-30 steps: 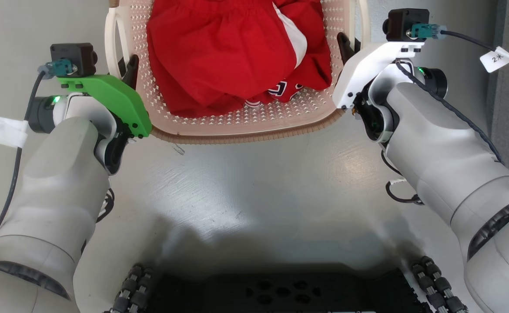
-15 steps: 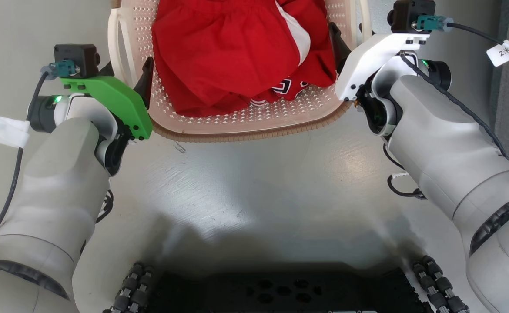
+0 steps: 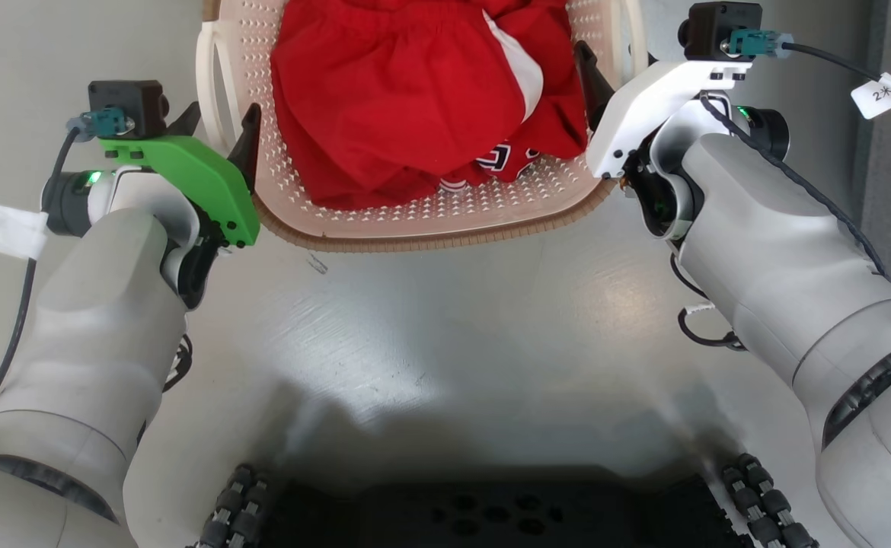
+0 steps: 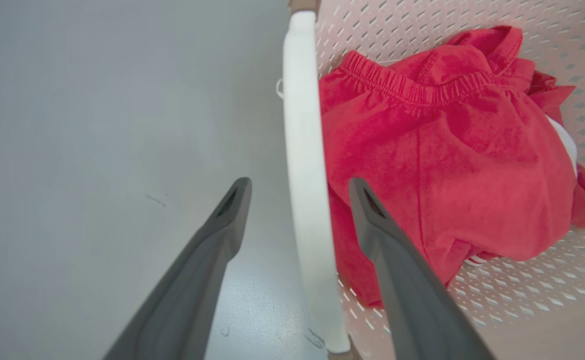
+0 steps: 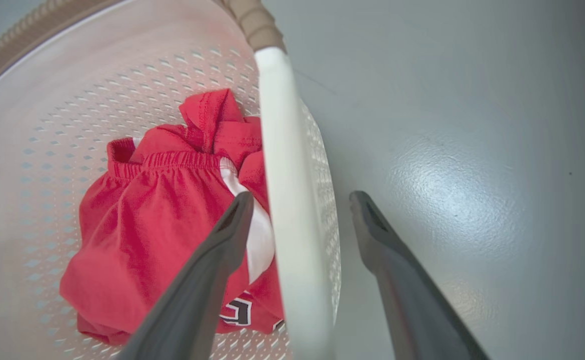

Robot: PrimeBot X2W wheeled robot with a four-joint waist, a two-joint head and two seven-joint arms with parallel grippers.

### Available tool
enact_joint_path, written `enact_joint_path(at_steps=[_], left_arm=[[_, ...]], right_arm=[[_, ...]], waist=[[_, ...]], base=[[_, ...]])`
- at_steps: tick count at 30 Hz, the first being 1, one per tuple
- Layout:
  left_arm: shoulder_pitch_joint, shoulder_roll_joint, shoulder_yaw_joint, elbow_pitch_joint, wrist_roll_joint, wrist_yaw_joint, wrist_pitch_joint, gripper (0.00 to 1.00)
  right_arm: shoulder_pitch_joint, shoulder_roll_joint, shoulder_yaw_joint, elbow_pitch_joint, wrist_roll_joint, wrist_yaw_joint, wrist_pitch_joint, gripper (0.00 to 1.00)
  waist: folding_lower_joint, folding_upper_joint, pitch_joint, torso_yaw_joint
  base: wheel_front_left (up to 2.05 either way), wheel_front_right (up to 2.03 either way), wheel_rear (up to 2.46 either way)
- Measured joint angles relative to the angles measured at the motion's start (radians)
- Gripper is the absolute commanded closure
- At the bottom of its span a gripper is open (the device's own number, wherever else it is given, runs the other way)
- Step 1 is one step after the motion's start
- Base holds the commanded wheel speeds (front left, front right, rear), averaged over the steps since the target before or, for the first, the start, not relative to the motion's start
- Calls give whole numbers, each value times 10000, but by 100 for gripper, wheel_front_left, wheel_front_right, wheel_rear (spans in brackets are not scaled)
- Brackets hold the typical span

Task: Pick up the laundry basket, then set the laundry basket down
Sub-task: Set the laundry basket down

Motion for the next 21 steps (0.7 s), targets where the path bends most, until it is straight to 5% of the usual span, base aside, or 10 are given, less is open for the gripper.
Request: enact_joint_path(at_steps=[21], left_arm=[[1048,130,-173,151,-405,0,-337,0]], right_arm=[[1040,15,407,-94,368,242,-92,0]], waist=[[0,1,-1682,-244]], base=[[0,0,0]])
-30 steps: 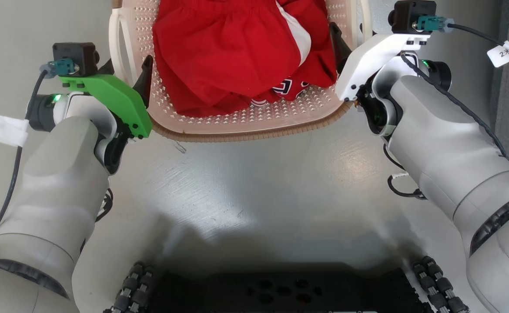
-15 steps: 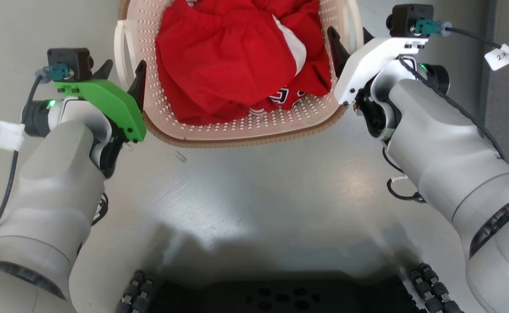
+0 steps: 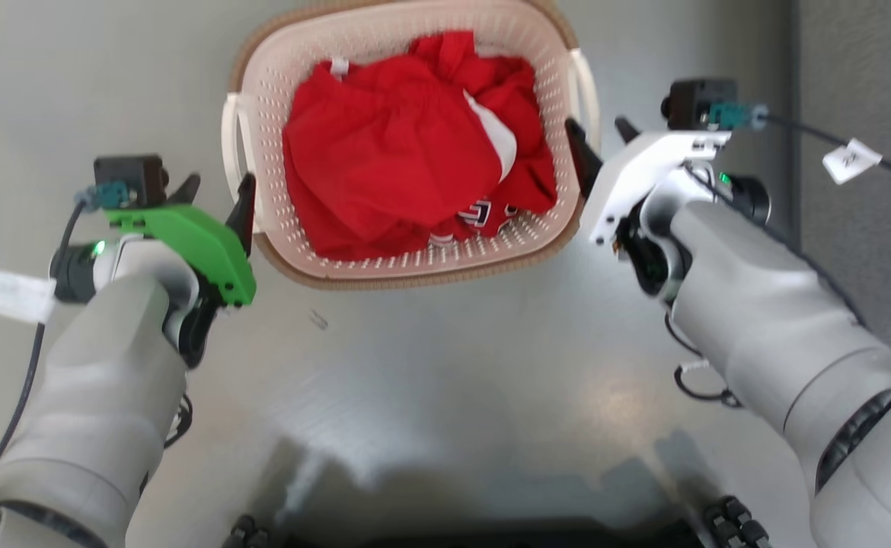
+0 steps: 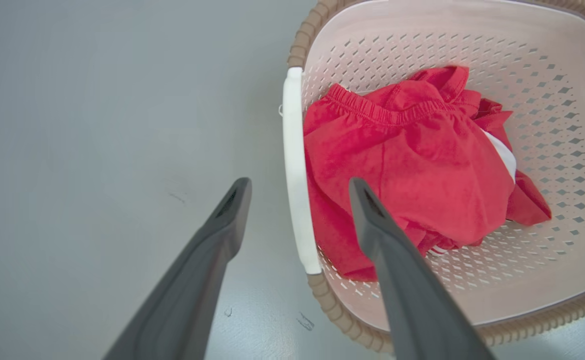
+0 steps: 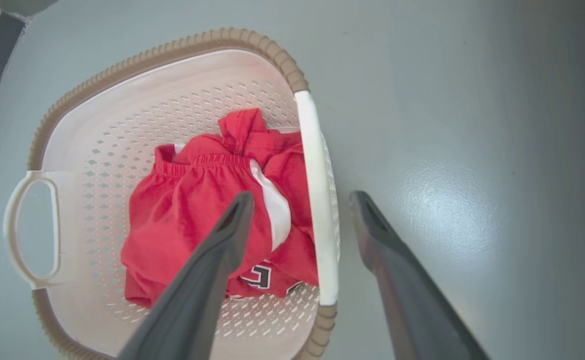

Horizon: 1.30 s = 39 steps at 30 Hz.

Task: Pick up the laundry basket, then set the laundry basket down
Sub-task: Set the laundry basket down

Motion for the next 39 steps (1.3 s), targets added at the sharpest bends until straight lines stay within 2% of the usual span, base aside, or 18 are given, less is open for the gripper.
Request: enact_joint_path(at_steps=[5,6,20,28,34,39], left_arm=[[379,111,-2,46,-121,0,-61,0],[607,150,6,-6,-138,0,-121,0],[1691,453,240,-439,-215,0,-278,0],[1961,575,940,-1262,-209,0,-278,0],[2487,976,1653,-1868,-54,17,-278,0],[3001,1108,2382,-2470,82,259,-278,0]], right_arm=[[450,2,178,-174,40,144,-15,0],[768,15,244,-263,79,230,-102,0],[1639,33,268,-261,134,487,-320,0],[2010,36,8,-301,50,522,-364,0],[2009,27,-589,-754,-520,520,-364,0],[2087,-82,-989,-1229,-1035,520,-380,0]], waist=[[0,0,-635,-76],[0,0,-1174,-148],[0,0,-3283,-406],[0,0,-4243,-421],[-1,0,-5008,-432],[0,-1,-5606,-477]], base=[[0,0,0],[0,0,0],[0,0,0],[0,0,0],[0,0,0],[0,0,0]])
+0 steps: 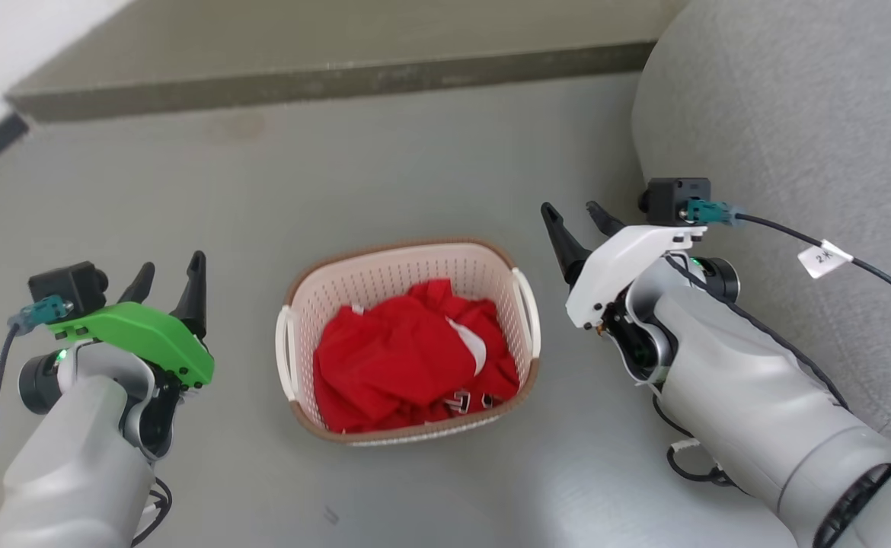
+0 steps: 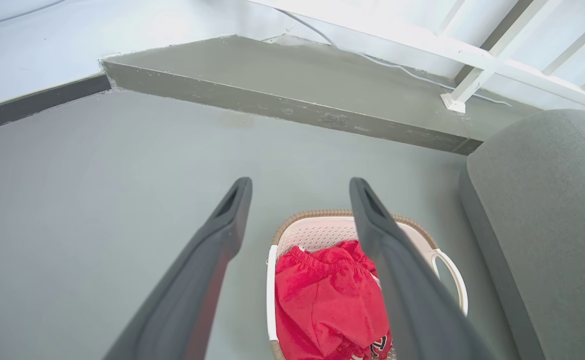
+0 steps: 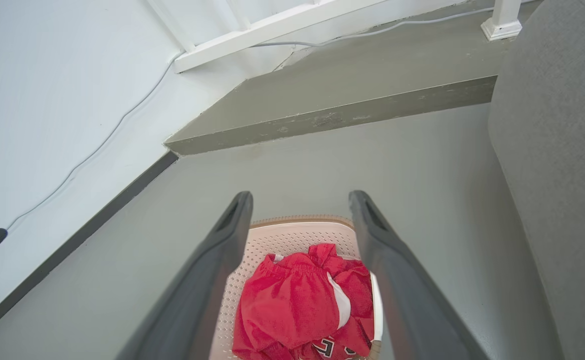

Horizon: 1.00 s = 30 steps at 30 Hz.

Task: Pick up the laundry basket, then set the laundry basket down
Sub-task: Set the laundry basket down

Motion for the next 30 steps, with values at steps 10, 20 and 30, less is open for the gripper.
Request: enact_joint_path(at_steps=[10,20,30], left_arm=[[950,134,1095,-1513,871,407,-2,0],[2184,232,2253,-3218,1753,708,-27,0],[3330,-140,3009,-4711,2686,813,-27,0]], right_arm=[[734,-332,-1034,-1335,-1160,-54,-12,0],[1946,-529,-2397,-2857,-2203,-372,-13,0],[3278,-625,-3162,-3948,-3246,-408,-25,0]], waist=[[0,0,-921,-74],[0,0,-1493,-118],[0,0,-1780,-96]], base=[[0,0,0],[0,0,0],[0,0,0]])
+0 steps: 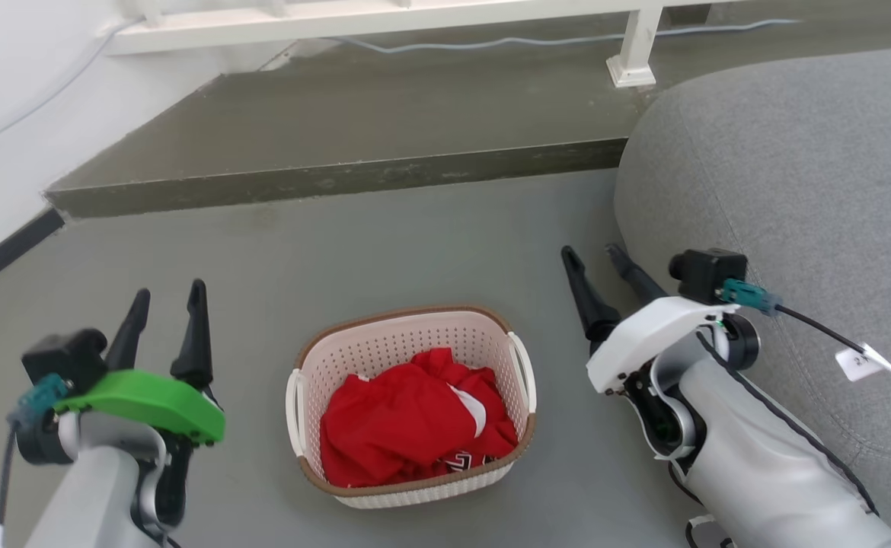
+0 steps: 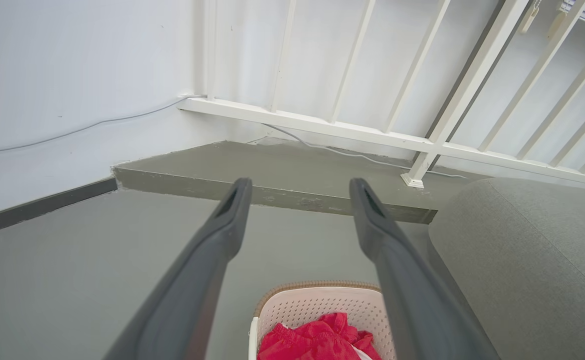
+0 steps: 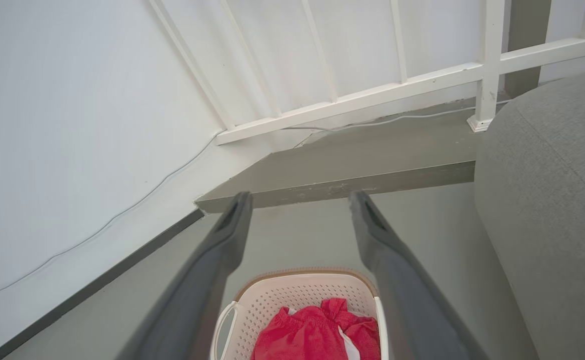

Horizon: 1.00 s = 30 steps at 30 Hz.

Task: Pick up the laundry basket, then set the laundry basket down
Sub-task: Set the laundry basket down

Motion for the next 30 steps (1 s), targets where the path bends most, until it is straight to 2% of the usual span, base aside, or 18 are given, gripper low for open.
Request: enact_joint_path(at_steps=[3,8,30], left_arm=[[431,-159,184,-389,334,84,0,0],[910,-209,554,-815,525,251,0,0],[2060,-838,1080,-1898,1365,148,0,0]], right_arm=[[372,-6,-545,-500,-247,-86,-2,0],[910,50,-815,-869,-571,-86,-2,0],[1976,123,-1475,-1632,-1825,-59,-2,0]], waist=[[0,0,-130,37],[0,0,-262,45],[0,0,-280,67]], base=[[0,0,0],[0,0,0],[0,0,0]])
